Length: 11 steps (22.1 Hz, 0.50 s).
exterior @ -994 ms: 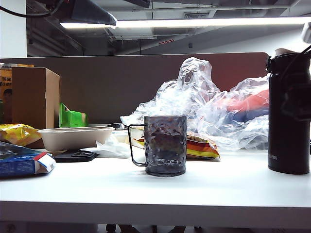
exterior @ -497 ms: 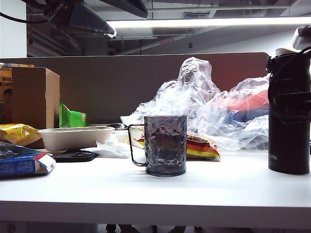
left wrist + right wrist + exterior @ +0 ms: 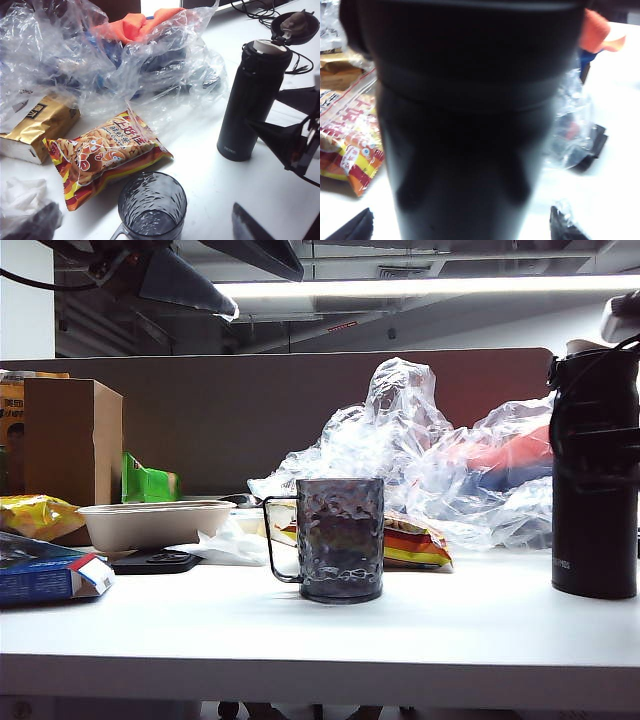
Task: Pick up the black thermos, pour some water into the cup, then place the black thermos back on the table.
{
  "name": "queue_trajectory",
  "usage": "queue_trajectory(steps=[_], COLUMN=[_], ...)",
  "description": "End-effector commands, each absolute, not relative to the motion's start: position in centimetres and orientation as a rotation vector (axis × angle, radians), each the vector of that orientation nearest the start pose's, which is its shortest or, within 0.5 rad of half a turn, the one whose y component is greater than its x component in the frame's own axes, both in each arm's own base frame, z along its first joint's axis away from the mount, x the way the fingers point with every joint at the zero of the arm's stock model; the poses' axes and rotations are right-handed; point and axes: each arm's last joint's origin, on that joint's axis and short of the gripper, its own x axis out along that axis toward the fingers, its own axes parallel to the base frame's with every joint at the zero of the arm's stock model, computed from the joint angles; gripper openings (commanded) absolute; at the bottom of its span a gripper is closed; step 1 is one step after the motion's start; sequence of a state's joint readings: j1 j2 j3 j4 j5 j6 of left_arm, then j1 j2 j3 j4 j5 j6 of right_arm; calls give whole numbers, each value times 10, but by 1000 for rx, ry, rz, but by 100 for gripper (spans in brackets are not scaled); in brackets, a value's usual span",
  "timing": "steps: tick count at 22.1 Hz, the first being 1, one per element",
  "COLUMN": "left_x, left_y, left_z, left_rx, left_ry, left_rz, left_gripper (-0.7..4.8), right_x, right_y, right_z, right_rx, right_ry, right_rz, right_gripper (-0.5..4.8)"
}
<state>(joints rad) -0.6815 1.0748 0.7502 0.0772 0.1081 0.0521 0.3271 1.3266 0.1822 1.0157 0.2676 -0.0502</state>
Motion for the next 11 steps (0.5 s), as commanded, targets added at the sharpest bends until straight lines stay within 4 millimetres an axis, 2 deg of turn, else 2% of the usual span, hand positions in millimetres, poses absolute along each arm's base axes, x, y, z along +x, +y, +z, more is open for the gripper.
queue_trajectory(steps=[1,11], left_x=[184,184], left_y=[-154,-154], left_z=[294,294], left_rx=[117,117], left_ry=[211,211], left_rz=[-793,-793], left_gripper=[479,479], right_x=[205,227], right_y=[61,66], right_z=[151,144], right_rx=[-82,-88], right_ry=[103,130], right_rz=[34,-6], right_gripper=[479,479])
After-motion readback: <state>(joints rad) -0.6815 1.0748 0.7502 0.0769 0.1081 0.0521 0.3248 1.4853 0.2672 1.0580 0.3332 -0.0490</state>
